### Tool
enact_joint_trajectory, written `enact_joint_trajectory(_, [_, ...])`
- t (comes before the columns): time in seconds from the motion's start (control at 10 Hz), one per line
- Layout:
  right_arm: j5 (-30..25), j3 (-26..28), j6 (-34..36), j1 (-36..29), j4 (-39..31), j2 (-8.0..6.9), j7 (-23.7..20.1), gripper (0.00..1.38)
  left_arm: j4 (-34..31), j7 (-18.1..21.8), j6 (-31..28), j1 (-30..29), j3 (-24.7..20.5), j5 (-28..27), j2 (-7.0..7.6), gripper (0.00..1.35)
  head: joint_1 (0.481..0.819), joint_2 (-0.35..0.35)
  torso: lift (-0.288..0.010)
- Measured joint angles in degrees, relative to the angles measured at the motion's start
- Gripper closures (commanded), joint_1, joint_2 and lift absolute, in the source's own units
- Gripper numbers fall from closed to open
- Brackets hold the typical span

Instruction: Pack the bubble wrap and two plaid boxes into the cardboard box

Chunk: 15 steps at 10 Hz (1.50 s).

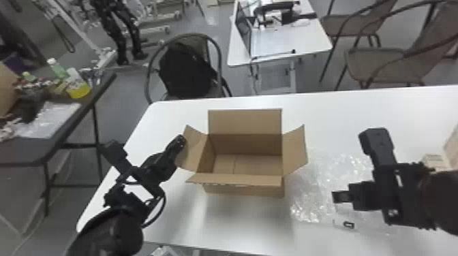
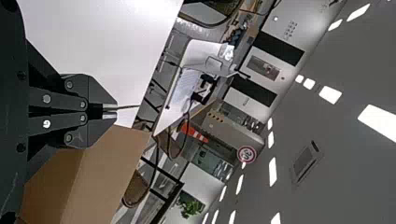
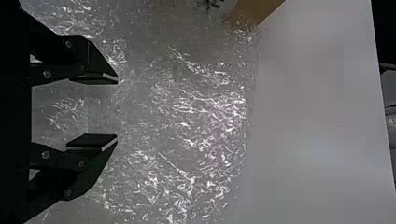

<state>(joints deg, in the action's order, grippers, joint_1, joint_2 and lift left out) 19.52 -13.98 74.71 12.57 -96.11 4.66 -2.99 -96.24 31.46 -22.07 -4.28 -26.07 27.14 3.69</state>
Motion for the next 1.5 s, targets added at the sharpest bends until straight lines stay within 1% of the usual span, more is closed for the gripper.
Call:
enact_joint_trajectory(0.1, [0.12, 0.00, -0.14, -0.01, 0.23, 0.00, 0.00, 0.39, 0.00, 0.00, 0.02, 0.01, 0.03, 0.08, -0.02, 1.22, 0.695, 0.302, -0.108])
enact_joint_trajectory(0.2, [0.11, 0.00, -0.03, 0.04, 0.71, 0.00, 0.00, 0.80, 0.00, -0.08, 0.07, 0.05, 0.05, 0.17, -0.07, 1.22, 0.695, 0.301, -0.108])
enact_joint_trajectory(0.3, [0.05, -0.07, 0.57, 0.35, 1.27, 0.03, 0.00, 1.07, 0.00, -0.09, 0.09, 0.06, 0.11, 0.19, -0.11, 1.22, 0.695, 0.300, -0.108])
enact_joint_trajectory(0.6, [-0.19, -0.66, 0.54, 0.66, 0.70, 0.47, -0.25, 1.14, 0.08, -0.18, 0.37, -0.01, -0.04, 0.28, -0.30, 1.22, 0.695, 0.299, -0.108])
enact_joint_trajectory(0.7, [-0.09, -0.66, -0.07, 0.48, 0.30, 0.65, -1.07, 1.30, 0.08, -0.18, 0.44, -0.02, -0.09, 0.28, -0.34, 1.22, 0.695, 0.301, -0.108])
enact_joint_trajectory(1.0, [0.71, 0.29, -2.23, -0.79, -3.43, 1.05, -2.27, 1.28, 0.09, -0.26, 0.66, -0.16, -0.39, 0.28, -0.52, 1.22, 0.695, 0.308, -0.108])
enact_joint_trajectory(1.2, [2.31, 1.86, -2.98, -1.21, -7.88, 1.39, -2.61, 1.28, 0.09, -0.30, 0.71, -0.20, -0.78, 0.18, -0.55, 1.22, 0.695, 0.310, -0.108])
enact_joint_trajectory(1.5, [3.04, 4.18, -5.01, -1.19, -16.12, 1.58, -2.64, 1.28, 0.09, -0.44, 0.72, -0.18, -1.08, -0.13, -0.74, 1.22, 0.695, 0.303, -0.108])
